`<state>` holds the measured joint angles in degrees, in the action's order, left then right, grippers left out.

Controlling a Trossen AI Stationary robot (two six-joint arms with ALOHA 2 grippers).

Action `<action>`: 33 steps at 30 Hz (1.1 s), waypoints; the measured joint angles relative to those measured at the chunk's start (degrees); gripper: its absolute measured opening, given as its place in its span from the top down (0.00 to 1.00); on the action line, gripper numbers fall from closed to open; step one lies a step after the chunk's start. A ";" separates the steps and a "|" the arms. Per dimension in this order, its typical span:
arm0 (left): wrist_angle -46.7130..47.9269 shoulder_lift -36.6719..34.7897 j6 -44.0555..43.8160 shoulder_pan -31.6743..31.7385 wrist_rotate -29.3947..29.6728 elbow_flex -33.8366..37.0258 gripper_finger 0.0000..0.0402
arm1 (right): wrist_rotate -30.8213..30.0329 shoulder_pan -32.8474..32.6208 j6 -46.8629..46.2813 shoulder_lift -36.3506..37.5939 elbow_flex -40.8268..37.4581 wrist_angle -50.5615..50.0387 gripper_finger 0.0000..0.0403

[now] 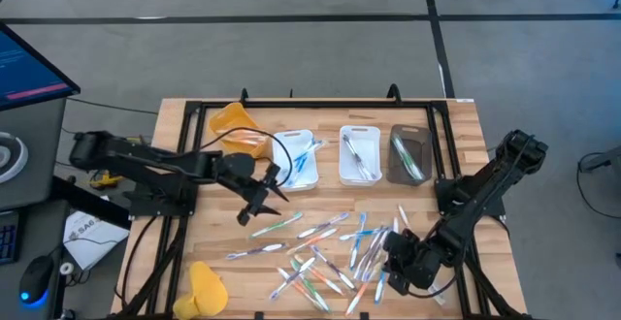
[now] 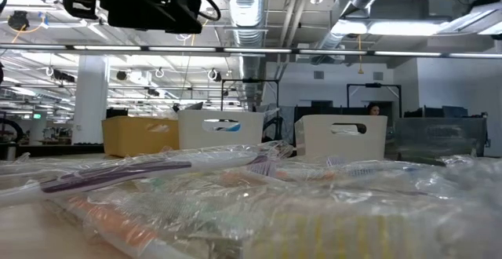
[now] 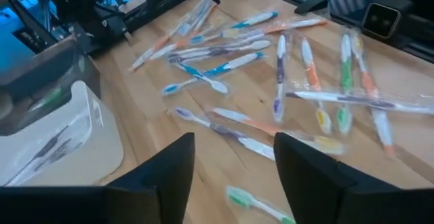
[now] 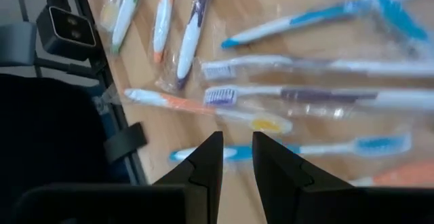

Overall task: Pick & Place Toothbrushes
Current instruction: Put the blue toothbrush into the left white bin

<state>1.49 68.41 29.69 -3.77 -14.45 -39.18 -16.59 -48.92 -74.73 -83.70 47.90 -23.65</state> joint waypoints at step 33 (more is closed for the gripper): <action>-6.85 1.10 -6.40 0.04 -0.20 -0.01 0.48 | -2.93 14.72 57.89 -0.78 0.04 10.77 0.66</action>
<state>-5.37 69.52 23.29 -3.73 -14.66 -39.19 -19.52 -34.20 -16.84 -84.48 47.94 -12.88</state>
